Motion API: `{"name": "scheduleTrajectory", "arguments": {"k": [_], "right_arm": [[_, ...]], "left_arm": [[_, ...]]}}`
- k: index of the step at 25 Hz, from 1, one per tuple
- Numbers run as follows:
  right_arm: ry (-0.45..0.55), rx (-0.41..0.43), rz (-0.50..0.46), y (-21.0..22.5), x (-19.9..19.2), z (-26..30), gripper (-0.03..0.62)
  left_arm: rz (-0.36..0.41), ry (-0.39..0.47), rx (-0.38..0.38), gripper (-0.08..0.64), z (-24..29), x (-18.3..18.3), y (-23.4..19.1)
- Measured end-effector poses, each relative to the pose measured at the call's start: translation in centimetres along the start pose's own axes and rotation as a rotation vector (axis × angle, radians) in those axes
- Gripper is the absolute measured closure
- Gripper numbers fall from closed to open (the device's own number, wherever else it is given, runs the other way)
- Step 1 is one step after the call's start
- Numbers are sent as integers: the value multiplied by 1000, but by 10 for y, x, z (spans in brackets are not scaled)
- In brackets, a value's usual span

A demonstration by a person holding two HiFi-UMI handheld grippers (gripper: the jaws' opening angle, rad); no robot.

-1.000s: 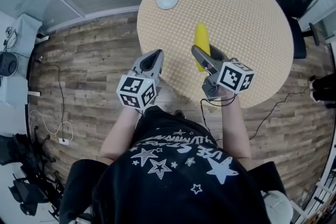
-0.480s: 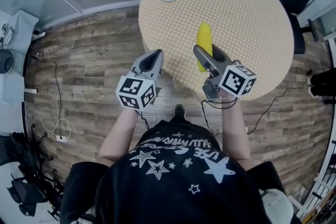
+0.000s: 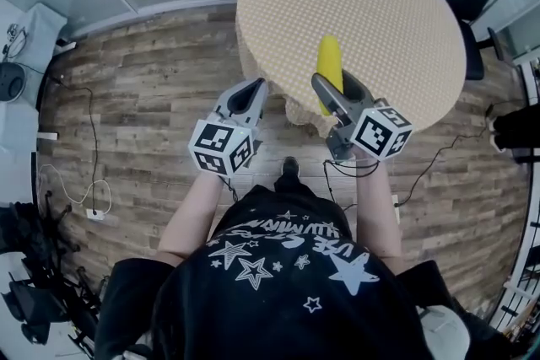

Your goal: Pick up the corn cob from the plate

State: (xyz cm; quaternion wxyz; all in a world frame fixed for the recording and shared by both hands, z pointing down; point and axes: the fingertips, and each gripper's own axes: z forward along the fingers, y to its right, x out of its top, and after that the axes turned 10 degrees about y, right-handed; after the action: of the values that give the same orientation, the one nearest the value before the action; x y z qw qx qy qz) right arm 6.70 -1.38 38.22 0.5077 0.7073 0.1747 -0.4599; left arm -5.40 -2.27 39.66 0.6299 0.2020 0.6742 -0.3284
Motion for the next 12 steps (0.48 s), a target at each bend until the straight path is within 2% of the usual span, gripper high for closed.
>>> {"name": "scheduleTrajectory", "arguments": {"k": [12], "right_arm": [[19, -27, -38, -71, -32, -55, 328]], "left_arm": [[21, 30, -46, 551, -84, 10, 26]]}}
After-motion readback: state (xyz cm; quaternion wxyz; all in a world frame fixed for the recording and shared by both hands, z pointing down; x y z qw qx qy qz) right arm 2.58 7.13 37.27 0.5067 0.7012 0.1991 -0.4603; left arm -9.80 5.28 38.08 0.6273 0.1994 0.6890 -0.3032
